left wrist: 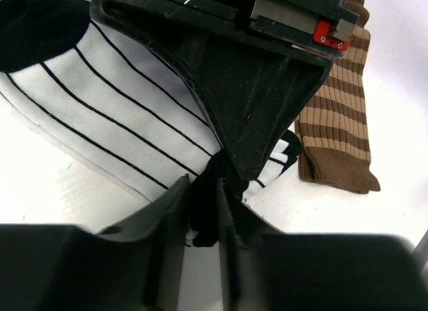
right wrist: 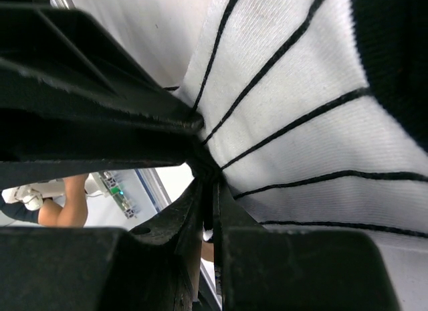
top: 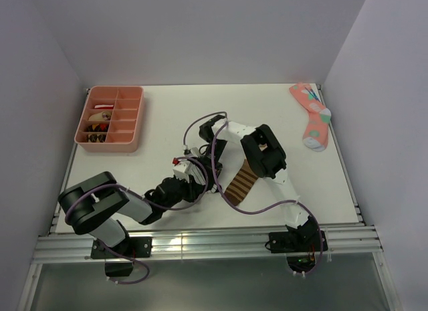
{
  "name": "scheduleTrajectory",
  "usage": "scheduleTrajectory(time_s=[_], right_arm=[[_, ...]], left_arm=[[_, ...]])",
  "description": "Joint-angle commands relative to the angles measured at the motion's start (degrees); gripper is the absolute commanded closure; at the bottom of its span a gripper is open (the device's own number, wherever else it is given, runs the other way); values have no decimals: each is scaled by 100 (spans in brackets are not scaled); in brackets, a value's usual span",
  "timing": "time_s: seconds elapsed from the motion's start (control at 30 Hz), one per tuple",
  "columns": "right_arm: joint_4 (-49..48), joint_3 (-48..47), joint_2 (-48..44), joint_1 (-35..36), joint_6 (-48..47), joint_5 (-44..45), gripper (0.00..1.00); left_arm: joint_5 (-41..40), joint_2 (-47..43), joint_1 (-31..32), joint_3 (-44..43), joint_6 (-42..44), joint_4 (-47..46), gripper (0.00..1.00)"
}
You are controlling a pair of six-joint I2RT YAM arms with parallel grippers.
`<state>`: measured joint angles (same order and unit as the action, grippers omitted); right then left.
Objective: Roll the socks
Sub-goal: Roll the sock at the center of the board.
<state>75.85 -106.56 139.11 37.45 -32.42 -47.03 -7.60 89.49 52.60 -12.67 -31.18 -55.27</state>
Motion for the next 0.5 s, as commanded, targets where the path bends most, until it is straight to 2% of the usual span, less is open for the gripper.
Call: scheduleTrajectory(time_s=[0.0,0.2,0.3,0.33,0.4,0.47], right_arm=[[-141,21,29,-1,-9,80,89],[-448,276,-182,-10,175,71,87],[-781,469,-410,-10,341,132,76],[-948,705,-507,-19,499,176,69],[-1458,1030,-867,-62,649,368,61],[-1905,1234,-1208,-106,834,475,56]], left_arm=[[-198,86,75,-166,-81,191,78],[-216,253,119,-184,-204,209,98],[-199,288,128,-175,-283,244,100],[-181,288,128,-201,-310,297,100],[-76,288,128,-245,-362,472,100],[-32,262,128,-332,-424,796,100]])
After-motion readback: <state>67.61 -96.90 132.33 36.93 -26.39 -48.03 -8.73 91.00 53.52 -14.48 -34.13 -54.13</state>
